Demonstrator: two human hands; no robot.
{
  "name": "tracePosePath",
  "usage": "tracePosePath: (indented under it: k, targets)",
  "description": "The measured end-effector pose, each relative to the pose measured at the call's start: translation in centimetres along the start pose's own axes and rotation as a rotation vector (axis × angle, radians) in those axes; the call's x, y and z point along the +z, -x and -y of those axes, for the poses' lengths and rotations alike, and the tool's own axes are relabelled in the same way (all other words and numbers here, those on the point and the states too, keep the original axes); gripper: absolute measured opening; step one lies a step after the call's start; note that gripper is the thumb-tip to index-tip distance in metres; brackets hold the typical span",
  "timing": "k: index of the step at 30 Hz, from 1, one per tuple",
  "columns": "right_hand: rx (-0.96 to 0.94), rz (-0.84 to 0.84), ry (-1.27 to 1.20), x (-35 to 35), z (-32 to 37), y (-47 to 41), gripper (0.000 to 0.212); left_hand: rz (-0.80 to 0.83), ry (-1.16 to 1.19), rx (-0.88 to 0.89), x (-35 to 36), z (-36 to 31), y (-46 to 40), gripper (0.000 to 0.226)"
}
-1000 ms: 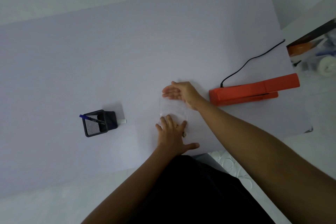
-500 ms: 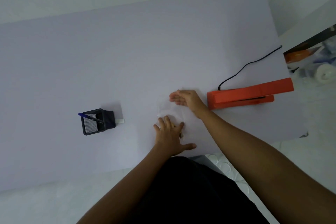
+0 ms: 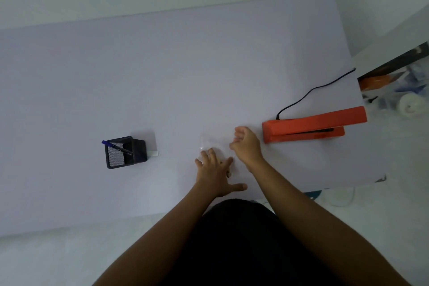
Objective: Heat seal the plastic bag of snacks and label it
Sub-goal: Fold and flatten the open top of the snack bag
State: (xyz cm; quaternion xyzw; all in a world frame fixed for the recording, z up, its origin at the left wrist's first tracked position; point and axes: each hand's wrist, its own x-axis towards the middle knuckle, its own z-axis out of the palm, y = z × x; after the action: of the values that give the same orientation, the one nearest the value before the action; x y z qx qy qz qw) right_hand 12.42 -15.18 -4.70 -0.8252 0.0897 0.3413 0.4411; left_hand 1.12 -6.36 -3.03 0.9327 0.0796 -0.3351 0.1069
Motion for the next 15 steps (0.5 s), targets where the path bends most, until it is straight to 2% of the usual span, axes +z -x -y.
tracePosePath:
  k: [3,6,8,12,15]
  targets:
    - [0.059,0.067,-0.073,1.0,0.1,0.4,0.063,-0.01,-0.019,-0.005,-0.1,-0.1,0.1,0.108]
    - [0.072,0.099,-0.007,1.6,0.5,0.2,0.063,0.018,-0.037,0.01,-0.3,0.0,0.2,0.107]
    - [0.08,0.123,-0.003,1.5,0.6,-0.1,0.054,0.036,-0.039,0.02,-0.4,0.2,0.3,0.107]
    - [0.043,0.131,-0.073,0.6,0.2,0.1,0.02,0.076,-0.043,0.061,-1.1,0.8,0.5,0.116]
    - [0.061,0.119,-0.185,0.4,-0.2,1.3,0.014,0.068,0.13,0.055,-1.8,2.2,0.4,0.111]
